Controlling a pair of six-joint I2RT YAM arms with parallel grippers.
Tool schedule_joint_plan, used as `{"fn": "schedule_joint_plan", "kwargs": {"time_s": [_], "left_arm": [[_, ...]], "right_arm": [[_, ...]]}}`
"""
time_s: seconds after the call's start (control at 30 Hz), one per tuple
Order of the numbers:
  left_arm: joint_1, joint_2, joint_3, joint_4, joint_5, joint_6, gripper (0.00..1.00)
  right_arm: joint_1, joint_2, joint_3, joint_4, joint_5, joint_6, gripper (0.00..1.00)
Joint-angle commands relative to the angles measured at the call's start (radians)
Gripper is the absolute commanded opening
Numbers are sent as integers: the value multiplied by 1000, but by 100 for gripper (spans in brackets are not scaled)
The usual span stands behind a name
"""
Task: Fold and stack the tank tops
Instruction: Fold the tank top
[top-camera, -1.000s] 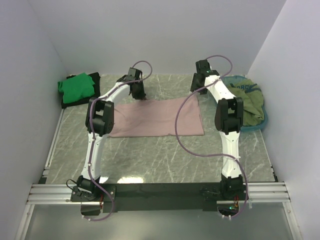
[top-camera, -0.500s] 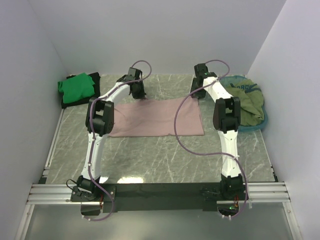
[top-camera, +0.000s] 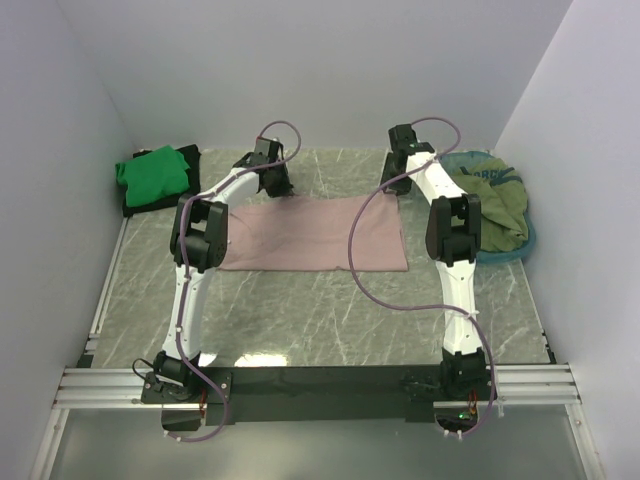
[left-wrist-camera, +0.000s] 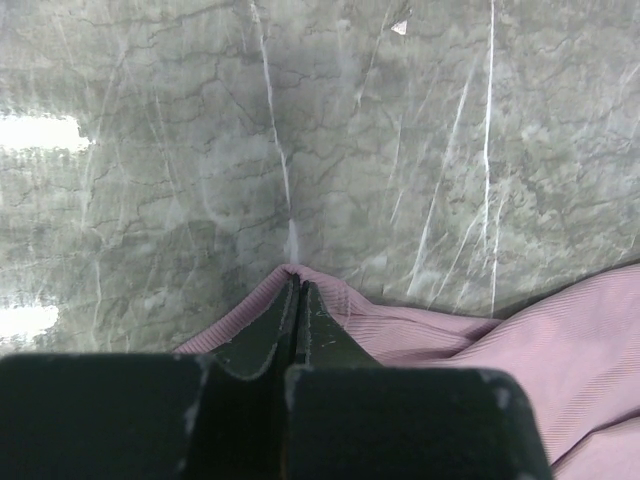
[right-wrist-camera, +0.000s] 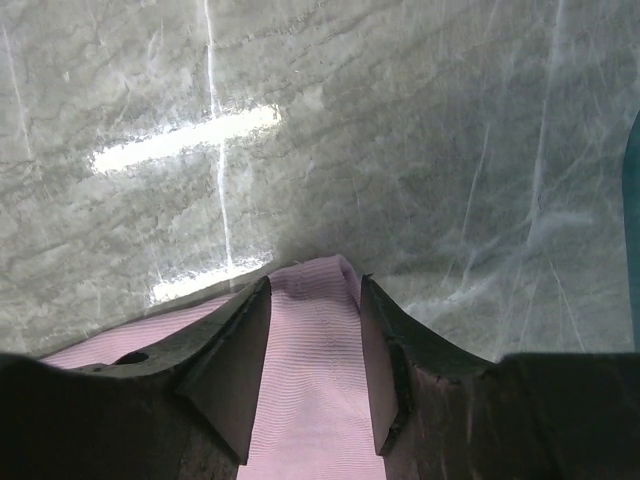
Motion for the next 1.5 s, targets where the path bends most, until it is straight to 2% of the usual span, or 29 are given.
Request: {"fn": "schedule_joint_plan", "kwargs": {"time_s": [0.0, 0.23, 0.43, 0.57, 0.63, 0.77, 0.83, 1.03, 1.47], "left_arm": [[0, -41, -12, 45, 18, -22, 1], [2, -38, -14, 48, 27, -26, 1], [4, -43, -15, 54, 22, -34, 1], [5, -60, -38, 79, 25, -42, 1], [7, -64, -54, 94, 36, -46, 1], [7, -75, -75, 115, 48, -52, 1], [7, -86, -95, 134, 50, -60, 1], [7, -143, -169, 217, 45, -71, 0], [8, -267, -317, 330, 45, -80, 0]], "right_arm": [[-5, -5, 9, 27, 0, 9, 49], [-10, 29, 67, -14, 17, 22, 49], [-13, 16, 27, -2, 20, 45, 41], [-19, 21, 29, -11, 23, 71, 28], [-25, 19, 26, -9, 13, 76, 25], [-30, 18, 21, -9, 8, 84, 8], [-30, 0, -11, 14, 10, 88, 3], [-30, -111, -155, 142, 2, 98, 1], [-30, -278, -370, 301, 14, 121, 0]]}}
